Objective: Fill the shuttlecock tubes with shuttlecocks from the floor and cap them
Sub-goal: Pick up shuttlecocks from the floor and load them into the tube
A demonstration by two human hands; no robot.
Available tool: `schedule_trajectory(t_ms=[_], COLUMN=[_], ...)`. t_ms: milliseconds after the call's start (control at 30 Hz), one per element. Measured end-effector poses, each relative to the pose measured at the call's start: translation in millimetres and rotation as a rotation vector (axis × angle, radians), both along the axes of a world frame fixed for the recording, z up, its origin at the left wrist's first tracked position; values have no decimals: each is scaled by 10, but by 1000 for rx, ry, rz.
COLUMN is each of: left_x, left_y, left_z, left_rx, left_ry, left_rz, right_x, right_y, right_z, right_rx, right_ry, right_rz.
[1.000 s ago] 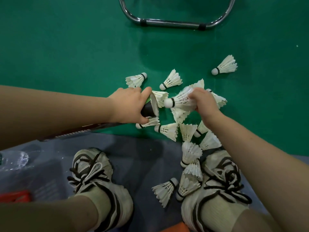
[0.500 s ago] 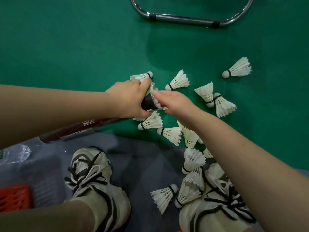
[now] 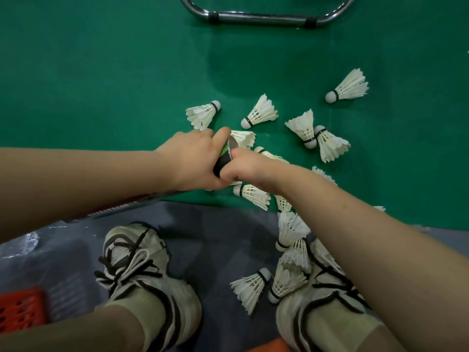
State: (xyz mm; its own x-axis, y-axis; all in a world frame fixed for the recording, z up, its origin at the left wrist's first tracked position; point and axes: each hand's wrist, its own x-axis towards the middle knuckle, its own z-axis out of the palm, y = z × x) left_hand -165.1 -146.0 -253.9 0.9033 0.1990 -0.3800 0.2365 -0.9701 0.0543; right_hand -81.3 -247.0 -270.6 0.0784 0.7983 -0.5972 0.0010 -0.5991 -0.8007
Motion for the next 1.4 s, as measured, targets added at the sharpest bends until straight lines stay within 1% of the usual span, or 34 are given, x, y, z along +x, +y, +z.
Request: schedule_trajectory(t_ms=[133,233,333,400,467,500,533,567,633,667,733,800,867,933,967,1033,1133,1233,1333,1400], left_x=[-30,-17,-3,-27,-51,-58,-62,-62,-56,-56,-61,-69,-73,-71,-67,-49,-17,12,33,45], left_y=[-35,-65,-92,-120,-161,-188,-218,-252,-329,-370,-449,-516,-570,-599,-604,-602,-600,-600,-597,-597], left_z=[-15,6,45,54,48,41,32,23,5,-9,-30,-49,-68,-86,-91,-97,-83,-65,-47,-36], left_rx=[20,-1,-13,10,30,35,37,37,34,31,26,30,39,47,46,41,26,19,21,18], left_ry=[-34,-70,-106,-115,-110,-108,-111,-115,-121,-121,-113,-100,-85,-67,-59,-49,-48,-41,-39,-37], left_rz=[-31,-21,-19,-28,-41,-49,-59,-70,-92,-102,-120,-134,-148,-154,-153,-147,-127,-105,-95,-91], right_x=[-28,-23,53,149,250,285,304,312,282,248,154,64,-18,-58,-54,14,200,354,472,557], right_y=[-34,-70,-178,-312,-481,-569,-661,-753,-924,-996,-1091,-1146,-1184,-1199,-1200,-1192,-1187,-1213,-1227,-1205], right_z=[-14,30,82,86,49,13,-32,-87,-199,-249,-322,-399,-470,-521,-538,-528,-385,-215,-104,-57], right_rx=[-27,-10,53,50,-5,-54,-117,-189,-340,-402,-498,-553,-566,-569,-566,-543,-448,-335,-261,-234], right_ry=[15,28,99,102,-10,-114,-236,-359,-557,-624,-710,-793,-873,-908,-901,-818,-621,-480,-386,-363], right_rz=[-1,-79,-283,-432,-531,-535,-489,-387,-117,3,175,285,357,384,362,235,-55,-311,-483,-568])
